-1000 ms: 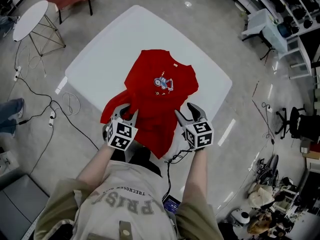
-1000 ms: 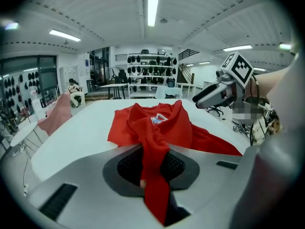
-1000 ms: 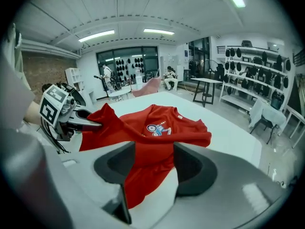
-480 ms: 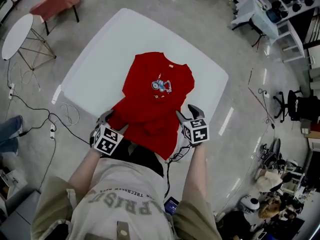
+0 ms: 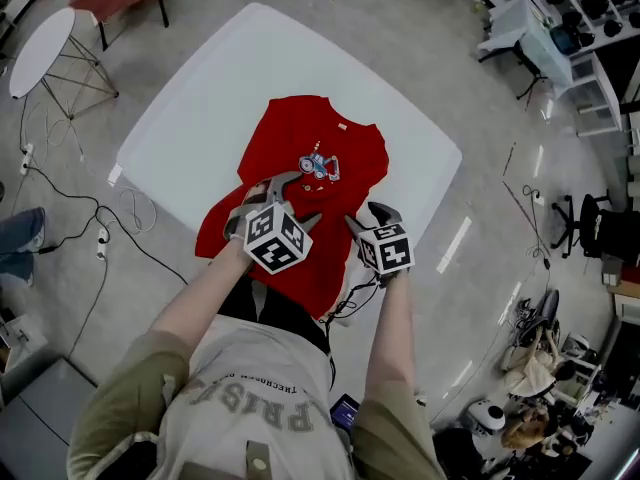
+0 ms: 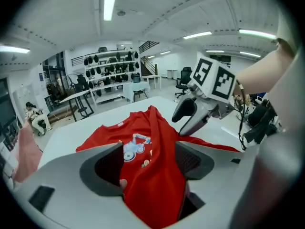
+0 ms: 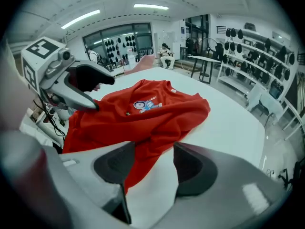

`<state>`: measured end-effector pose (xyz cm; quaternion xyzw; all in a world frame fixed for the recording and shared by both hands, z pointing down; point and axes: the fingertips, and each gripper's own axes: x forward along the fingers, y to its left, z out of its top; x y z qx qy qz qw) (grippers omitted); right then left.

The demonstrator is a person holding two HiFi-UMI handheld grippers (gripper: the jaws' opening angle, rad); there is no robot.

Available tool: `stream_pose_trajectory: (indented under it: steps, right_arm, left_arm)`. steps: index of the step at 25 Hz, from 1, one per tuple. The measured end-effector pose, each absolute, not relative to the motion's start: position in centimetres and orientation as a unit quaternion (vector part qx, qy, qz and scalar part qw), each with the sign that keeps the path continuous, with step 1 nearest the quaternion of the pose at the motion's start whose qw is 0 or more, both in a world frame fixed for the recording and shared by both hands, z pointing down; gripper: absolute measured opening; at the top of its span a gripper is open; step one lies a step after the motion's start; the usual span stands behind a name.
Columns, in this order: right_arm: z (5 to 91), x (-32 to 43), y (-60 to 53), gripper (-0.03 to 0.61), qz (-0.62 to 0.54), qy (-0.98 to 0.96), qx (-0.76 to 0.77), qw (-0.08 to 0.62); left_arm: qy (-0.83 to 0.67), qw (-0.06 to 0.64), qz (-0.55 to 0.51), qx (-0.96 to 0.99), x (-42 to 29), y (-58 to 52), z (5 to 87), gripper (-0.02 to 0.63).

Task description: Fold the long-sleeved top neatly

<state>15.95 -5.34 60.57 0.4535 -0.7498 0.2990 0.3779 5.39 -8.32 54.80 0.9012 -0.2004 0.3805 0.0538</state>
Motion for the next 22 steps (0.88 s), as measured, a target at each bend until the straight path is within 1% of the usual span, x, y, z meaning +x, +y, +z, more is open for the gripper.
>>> stream_pose_trajectory:
  steps: [4,8,10,13,20,22]
  right_arm:
    - [61.5,14.6,-5.8,0.239,0.308,-0.758,0.42,0.392]
    - [62.9,13.9,-5.5,0.238,0.286,-0.753,0.393,0.443]
    - [63.0,14.3,-5.5,0.238,0.271,-0.754,0.391,0.453]
    - [62.8,15.9,-5.2,0.238,0.26,-0.742,0.396,0.474]
    - [63.6,21.6,-3.7,0.234,0.27,-0.704,0.414,0.51]
    - [63.9,23.2,-3.4,0.235,0.286,-0.697,0.418,0.507]
  left_arm:
    - [-0.172,0.054,0.424,0.888,9.3,-10.1,58.0,0.339]
    - [-0.18,0.044,0.458,0.87,9.8,-11.0,60.5,0.339]
    - [-0.187,0.03,0.471,0.862,9.6,-11.5,61.1,0.339]
    - [-0.198,0.014,0.487,0.851,9.5,-12.4,62.1,0.339]
    - [-0.225,0.038,0.485,0.844,8.5,-13.9,62.9,0.339]
    - [-0.227,0.046,0.482,0.845,8.4,-14.1,63.1,0.339]
